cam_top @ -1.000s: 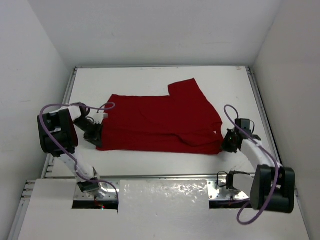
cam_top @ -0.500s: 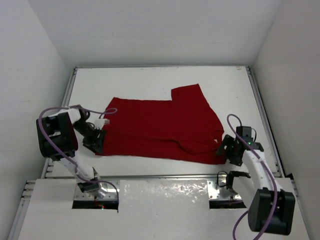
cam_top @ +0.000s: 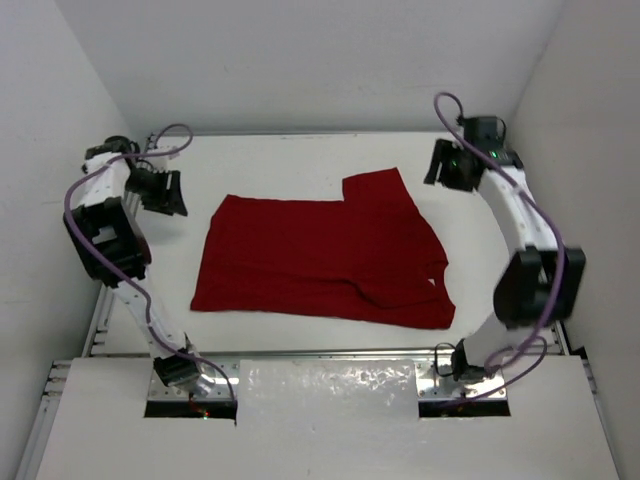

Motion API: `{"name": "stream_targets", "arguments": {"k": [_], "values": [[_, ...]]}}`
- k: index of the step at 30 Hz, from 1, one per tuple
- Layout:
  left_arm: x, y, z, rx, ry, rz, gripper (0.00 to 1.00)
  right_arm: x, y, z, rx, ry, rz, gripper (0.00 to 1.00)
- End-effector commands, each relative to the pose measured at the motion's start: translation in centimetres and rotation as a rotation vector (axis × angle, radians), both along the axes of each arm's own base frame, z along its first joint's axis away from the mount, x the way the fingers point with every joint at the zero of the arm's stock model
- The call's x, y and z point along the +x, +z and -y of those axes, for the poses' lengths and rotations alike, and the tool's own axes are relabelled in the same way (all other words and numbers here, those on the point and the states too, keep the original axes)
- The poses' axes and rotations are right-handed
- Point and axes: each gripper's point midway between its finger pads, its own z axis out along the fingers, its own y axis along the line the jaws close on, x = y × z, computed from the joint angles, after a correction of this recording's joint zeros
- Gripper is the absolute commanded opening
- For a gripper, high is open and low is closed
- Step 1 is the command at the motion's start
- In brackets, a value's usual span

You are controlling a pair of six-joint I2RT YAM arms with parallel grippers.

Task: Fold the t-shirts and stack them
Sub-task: Grap the side of the flattened tshirt furthest away from the robot with both arms

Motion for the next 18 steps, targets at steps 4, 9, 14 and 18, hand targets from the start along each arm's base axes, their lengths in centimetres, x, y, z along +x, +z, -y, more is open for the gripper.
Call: {"name": "stream_targets", "arguments": {"k": [4, 9, 14, 18], "values": [[7.5, -2.6, 5.6, -0.174, 0.039, 0.049, 0.49, 13.8, -5.5, -3.4, 0.058, 0.097, -0.037, 0.57], [9.2, -3.6, 7.9, -0.144, -0.003, 0.095, 0.58, 21.7, -12.1, -4.6, 0.150, 0.021, -0.022, 0.56], [8.5, -5.5, 7.6, -0.122, 0.001, 0.057, 0.58, 23.7, -16.9, -6.5, 0.212, -0.034, 0.005, 0.55], [7.7, -5.9, 8.2, -0.150, -0.005, 0.042, 0.59, 21.8, -18.8, -10.6, 0.152, 0.095, -0.060, 0.54]]}}
